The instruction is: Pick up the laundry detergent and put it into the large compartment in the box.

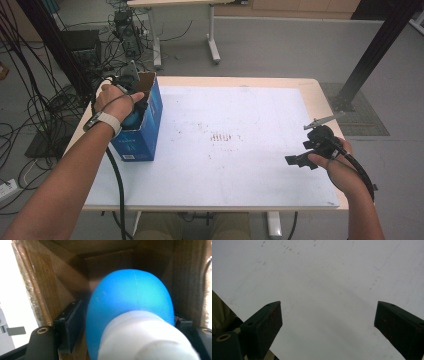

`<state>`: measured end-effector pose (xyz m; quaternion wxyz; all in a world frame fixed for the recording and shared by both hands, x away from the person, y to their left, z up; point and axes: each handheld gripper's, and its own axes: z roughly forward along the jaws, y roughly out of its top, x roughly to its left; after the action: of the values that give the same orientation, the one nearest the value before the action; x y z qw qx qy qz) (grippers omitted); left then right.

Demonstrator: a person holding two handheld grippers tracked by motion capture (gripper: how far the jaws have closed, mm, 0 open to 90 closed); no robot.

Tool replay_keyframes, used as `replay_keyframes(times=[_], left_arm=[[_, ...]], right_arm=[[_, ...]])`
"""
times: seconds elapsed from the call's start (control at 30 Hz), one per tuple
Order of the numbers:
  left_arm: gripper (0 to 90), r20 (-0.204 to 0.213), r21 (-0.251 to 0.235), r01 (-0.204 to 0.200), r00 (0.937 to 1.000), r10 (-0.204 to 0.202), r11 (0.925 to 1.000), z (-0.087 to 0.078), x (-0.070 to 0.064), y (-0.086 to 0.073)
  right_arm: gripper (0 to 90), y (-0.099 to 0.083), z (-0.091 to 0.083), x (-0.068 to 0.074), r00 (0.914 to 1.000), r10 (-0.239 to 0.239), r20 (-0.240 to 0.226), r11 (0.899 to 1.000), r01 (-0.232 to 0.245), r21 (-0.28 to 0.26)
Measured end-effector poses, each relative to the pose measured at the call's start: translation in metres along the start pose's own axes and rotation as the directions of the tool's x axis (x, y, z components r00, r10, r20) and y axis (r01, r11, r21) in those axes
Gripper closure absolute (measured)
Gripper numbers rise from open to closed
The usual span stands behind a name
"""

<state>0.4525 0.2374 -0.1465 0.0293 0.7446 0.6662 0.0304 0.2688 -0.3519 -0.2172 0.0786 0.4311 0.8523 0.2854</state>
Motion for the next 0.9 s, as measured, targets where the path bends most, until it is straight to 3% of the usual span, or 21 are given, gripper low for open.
replay_keyframes(times=[0.23, 0.43, 0.8, 0.9], left_arm=[[27.6, 0.017, -0.007, -0.004, 0.9999, 0.004, 1.0000, -0.014, 0.004, -0.001], [10.5, 0.011, -0.048, -0.006, 0.9999, 0.006, 0.9988, -0.036, 0.001, -0.006], [5.8, 0.055, -0.108, -0.061, 0.9962, 0.067, 0.9923, -0.076, 0.002, -0.013], [6.2, 0.040, -0.111, -0.087, 0.9950, 0.092, 0.9901, -0.086, -0.005, -0.014]], right_arm=[[7.7, 0.001, 0.000, 0.001, 1.0000, -0.003, 0.000, 1.000, 0.003, 0.000], [7.7, 0.003, -0.001, 0.003, 1.0000, -0.008, 0.001, 1.000, 0.008, -0.003], [7.7, 0.004, -0.003, 0.005, 0.9999, -0.015, 0.003, 1.000, 0.015, -0.004], [7.7, 0.004, -0.004, 0.005, 0.9999, -0.015, 0.003, 1.000, 0.015, -0.006]])
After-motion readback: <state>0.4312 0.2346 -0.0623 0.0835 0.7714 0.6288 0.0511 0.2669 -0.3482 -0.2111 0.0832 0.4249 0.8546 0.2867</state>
